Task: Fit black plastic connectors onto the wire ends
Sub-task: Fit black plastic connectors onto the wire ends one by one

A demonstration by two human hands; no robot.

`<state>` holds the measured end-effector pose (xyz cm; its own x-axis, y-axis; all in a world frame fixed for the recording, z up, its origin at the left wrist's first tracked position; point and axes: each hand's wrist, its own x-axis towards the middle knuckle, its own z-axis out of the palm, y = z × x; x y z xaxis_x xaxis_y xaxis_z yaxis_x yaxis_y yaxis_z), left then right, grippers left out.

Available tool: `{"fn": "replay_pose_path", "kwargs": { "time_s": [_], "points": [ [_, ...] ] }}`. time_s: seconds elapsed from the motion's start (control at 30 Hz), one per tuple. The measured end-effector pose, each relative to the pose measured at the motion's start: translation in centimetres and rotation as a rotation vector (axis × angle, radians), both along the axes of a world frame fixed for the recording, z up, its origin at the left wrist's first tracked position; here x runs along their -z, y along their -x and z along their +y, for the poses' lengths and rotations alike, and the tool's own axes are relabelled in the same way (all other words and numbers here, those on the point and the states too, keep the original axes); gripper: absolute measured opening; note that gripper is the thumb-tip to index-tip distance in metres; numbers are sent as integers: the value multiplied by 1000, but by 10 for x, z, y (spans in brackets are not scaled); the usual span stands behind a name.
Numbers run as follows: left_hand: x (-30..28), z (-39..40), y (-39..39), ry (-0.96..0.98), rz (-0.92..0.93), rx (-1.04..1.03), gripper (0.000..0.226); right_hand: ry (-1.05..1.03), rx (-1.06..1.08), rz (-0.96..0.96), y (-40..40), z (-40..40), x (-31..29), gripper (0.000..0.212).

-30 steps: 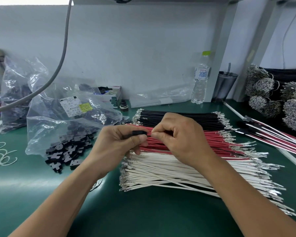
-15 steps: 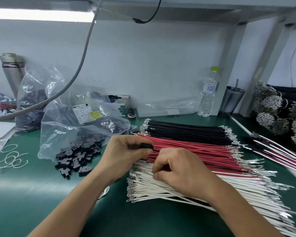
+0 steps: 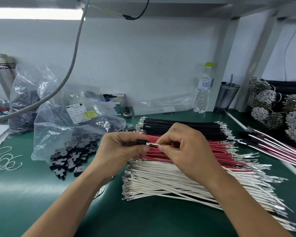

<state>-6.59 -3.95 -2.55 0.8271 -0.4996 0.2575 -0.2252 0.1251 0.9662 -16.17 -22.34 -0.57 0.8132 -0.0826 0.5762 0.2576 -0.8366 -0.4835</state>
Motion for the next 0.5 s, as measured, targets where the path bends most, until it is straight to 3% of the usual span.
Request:
{"fn": "replay_pose_path", "kwargs": {
  "time_s": [0.17,0.4,0.5],
  "points": [
    [-1,0,0,1,15,-21,29,65,32,-128,1,1,3,9],
    [-2,4,1,-3,26,1,27,345,73,-288,2,7,3,5],
    [-2,5,1,-1,33,9,28,267,40,-242,1,10,6,5]
  ]
}}
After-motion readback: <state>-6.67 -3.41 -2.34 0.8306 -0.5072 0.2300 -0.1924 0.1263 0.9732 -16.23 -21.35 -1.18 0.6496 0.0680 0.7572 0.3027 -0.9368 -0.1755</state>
